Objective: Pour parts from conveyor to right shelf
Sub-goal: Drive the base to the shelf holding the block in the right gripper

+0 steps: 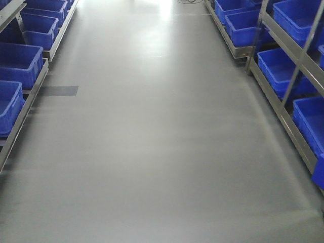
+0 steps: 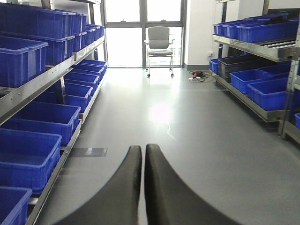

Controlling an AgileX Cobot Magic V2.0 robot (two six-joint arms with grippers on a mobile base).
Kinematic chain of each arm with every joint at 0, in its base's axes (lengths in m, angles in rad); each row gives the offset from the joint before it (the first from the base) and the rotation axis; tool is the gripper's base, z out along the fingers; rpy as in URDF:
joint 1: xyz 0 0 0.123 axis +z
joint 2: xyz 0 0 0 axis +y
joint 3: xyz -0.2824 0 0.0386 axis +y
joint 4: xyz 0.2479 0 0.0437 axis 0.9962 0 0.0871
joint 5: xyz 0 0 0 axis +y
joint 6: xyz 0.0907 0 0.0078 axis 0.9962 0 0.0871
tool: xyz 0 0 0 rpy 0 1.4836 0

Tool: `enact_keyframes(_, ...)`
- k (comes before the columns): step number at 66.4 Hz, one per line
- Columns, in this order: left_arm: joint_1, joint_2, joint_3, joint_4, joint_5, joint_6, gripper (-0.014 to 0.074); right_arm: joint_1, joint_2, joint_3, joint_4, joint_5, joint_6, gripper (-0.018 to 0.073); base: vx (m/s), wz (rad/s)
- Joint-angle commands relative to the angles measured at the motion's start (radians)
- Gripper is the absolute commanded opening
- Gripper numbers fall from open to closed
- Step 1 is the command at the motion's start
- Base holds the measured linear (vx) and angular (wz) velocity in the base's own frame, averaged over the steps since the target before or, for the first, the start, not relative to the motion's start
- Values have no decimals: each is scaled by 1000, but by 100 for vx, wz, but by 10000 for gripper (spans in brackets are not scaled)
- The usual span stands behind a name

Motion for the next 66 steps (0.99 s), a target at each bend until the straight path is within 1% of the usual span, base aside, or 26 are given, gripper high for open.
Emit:
enact_keyframes(1,-5,-13,-19,-6,-73,-8,-6,-1,14,-28,-17,-85,-9,-4,61,13)
enact_keyframes(24,-5,-13,-19,-6,-73,-8,-6,-1,14,-28,-17,-85,-9,-4,61,5)
enact_keyframes(66,-5,-13,-19,-6,-73,-8,-6,-1,14,-28,-17,-85,-9,-4,62,-8)
